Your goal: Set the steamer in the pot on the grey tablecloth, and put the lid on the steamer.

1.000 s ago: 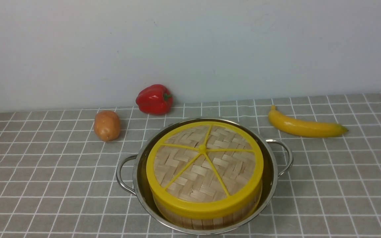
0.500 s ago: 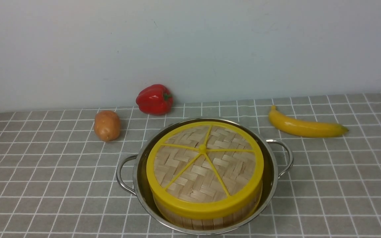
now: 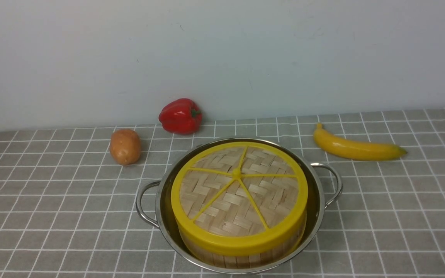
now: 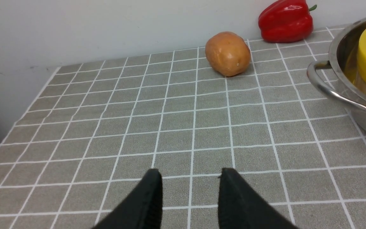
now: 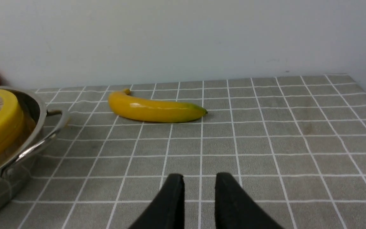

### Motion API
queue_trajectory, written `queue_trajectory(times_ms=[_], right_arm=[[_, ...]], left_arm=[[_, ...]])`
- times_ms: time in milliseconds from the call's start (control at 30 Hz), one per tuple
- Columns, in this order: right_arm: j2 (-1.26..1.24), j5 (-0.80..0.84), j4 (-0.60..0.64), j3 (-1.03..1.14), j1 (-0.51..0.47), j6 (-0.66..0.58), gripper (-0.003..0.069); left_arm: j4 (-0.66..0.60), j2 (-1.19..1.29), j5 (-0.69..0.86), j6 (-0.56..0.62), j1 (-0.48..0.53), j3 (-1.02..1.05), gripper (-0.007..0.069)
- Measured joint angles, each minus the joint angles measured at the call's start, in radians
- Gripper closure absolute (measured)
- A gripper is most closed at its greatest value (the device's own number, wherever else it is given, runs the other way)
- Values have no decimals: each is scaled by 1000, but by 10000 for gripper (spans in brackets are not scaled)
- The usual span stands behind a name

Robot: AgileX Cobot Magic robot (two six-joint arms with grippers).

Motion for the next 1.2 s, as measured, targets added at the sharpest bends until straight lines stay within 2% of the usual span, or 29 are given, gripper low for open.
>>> queue_trajectory(times_ms=[767, 1200], right_arm=[[0, -19, 0, 4, 0, -42, 431], [0, -22, 0, 5, 0, -46, 420]], left_arm=[[0, 0, 0, 0, 0, 0, 382], [0, 0, 0, 0, 0, 0, 382]])
